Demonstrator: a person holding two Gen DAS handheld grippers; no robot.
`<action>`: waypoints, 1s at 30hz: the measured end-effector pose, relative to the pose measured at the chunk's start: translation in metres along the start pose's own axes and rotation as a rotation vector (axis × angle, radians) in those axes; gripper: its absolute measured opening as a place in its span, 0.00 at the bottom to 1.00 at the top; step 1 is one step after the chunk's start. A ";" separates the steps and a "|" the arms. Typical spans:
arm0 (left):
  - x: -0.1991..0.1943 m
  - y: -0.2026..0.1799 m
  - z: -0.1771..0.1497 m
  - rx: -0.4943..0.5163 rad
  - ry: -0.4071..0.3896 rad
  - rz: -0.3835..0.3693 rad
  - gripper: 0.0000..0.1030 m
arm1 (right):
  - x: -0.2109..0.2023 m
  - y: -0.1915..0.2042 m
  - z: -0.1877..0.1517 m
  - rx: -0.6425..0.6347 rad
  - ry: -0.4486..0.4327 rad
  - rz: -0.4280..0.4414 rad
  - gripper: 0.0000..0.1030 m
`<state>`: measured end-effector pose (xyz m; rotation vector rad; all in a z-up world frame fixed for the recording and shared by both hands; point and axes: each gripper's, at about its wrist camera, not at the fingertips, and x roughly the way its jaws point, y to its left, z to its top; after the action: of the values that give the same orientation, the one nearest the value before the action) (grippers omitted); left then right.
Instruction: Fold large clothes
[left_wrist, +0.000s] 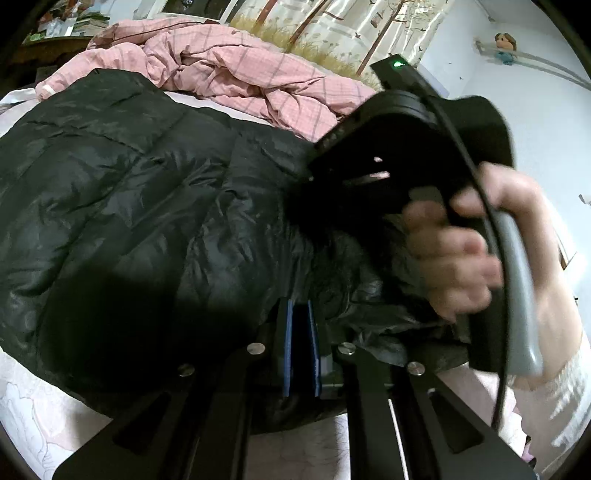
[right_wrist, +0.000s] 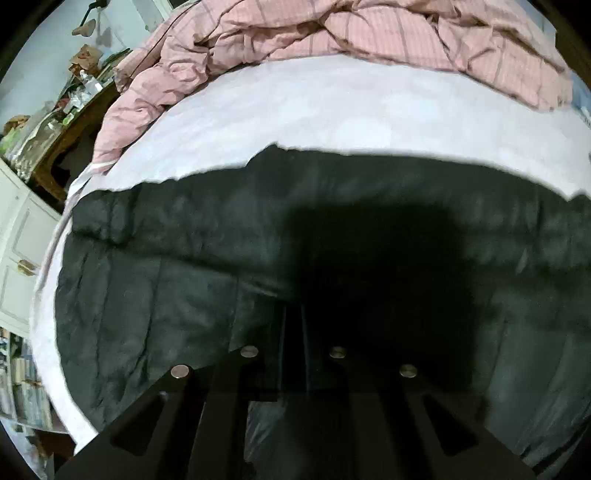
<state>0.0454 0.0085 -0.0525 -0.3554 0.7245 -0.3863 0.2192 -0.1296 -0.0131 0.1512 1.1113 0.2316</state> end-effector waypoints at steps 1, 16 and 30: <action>0.000 0.000 -0.001 0.000 0.000 0.001 0.09 | 0.003 -0.002 0.004 0.012 0.000 -0.002 0.05; 0.002 -0.006 -0.004 0.017 -0.005 0.033 0.09 | 0.042 -0.016 0.064 -0.003 -0.062 -0.067 0.05; 0.000 -0.007 -0.001 0.014 -0.012 0.023 0.07 | -0.127 -0.019 -0.070 -0.162 -0.430 0.102 0.16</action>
<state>0.0431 0.0019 -0.0506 -0.3352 0.7137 -0.3671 0.1051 -0.1807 0.0621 0.1071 0.6551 0.3606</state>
